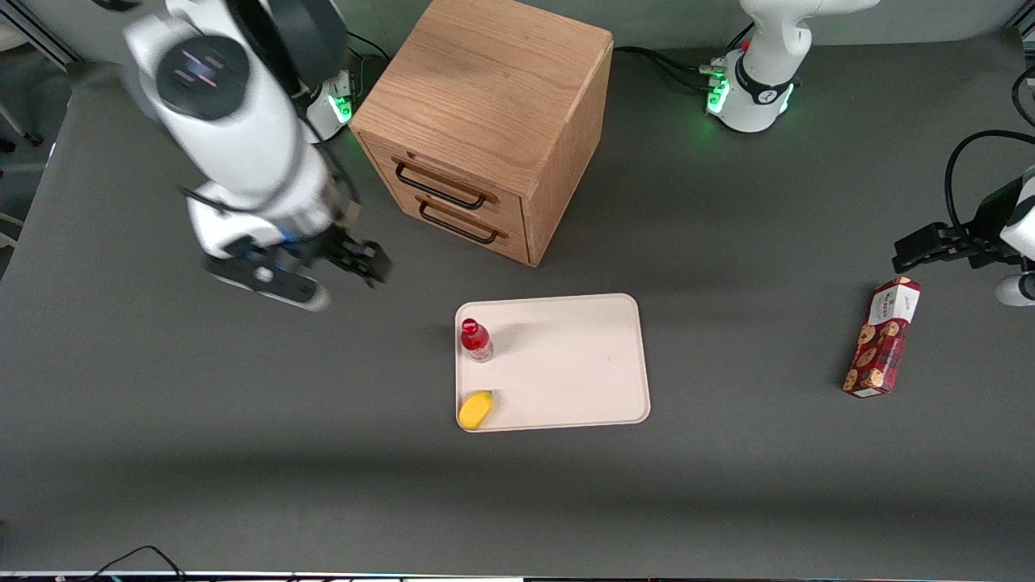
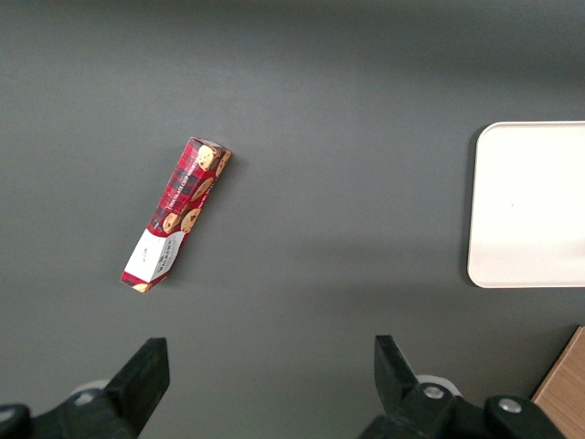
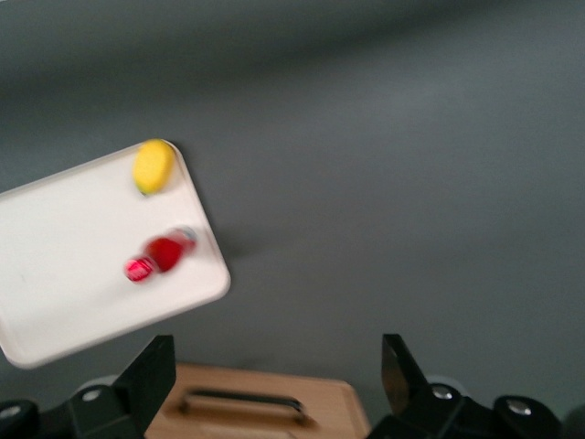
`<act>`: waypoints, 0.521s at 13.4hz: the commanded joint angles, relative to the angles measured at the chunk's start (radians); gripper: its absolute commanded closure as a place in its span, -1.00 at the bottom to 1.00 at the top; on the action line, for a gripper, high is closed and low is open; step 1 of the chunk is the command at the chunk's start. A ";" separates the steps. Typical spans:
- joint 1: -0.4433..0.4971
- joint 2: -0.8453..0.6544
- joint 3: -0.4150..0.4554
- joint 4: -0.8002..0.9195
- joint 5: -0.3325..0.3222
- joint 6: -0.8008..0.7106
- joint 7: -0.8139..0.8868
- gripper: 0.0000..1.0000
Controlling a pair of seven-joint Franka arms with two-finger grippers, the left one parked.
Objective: Place coke bottle on tray
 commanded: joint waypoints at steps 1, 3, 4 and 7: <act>-0.034 -0.223 -0.233 -0.139 0.174 -0.057 -0.299 -1.00; -0.033 -0.361 -0.390 -0.315 0.217 -0.039 -0.483 -1.00; -0.026 -0.418 -0.454 -0.409 0.223 -0.001 -0.543 -1.00; -0.017 -0.569 -0.533 -0.711 0.223 0.207 -0.623 -1.00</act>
